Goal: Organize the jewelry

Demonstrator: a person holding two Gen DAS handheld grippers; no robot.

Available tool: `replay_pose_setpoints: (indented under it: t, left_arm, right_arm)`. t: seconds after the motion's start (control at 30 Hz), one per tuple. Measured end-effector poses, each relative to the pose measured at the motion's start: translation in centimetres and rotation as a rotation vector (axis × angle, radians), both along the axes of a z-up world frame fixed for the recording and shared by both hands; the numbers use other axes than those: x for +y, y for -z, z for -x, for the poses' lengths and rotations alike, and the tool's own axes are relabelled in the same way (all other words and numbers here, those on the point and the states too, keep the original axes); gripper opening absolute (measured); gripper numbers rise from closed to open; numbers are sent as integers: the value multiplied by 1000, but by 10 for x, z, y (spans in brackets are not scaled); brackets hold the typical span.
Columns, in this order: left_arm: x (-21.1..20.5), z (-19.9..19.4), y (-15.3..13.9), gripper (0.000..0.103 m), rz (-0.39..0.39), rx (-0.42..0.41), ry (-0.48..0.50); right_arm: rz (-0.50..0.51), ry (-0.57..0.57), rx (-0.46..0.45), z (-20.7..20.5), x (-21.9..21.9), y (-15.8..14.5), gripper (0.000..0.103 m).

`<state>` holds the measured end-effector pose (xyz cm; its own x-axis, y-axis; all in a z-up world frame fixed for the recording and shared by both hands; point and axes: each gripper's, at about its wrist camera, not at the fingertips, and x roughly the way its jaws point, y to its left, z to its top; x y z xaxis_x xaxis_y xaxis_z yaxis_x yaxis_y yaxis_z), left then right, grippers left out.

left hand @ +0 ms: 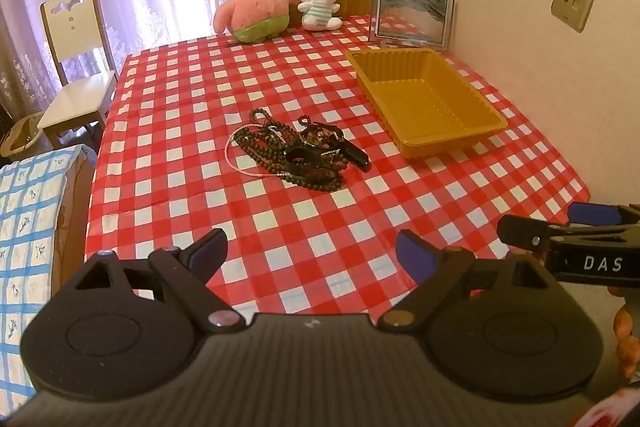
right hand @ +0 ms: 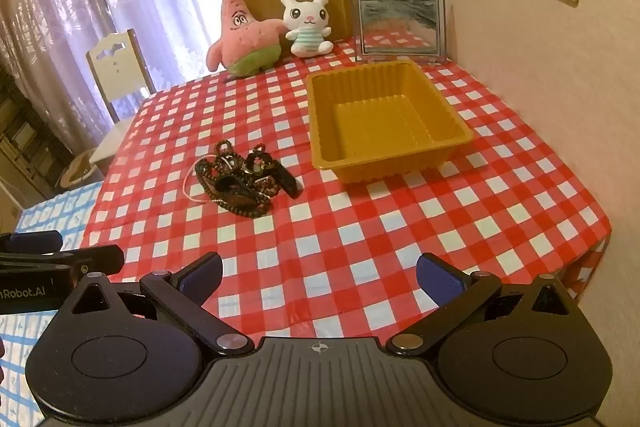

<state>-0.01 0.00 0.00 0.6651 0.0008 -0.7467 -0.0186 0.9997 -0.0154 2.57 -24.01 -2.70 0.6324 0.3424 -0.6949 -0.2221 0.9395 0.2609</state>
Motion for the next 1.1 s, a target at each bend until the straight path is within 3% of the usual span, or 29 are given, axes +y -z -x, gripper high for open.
replay_pose_setpoints:
  t: [1.1]
  left_arm:
    - [0,0,0,90,3,-2,1]
  right_arm:
    - [4,1,-6,5,-3,-4,103]
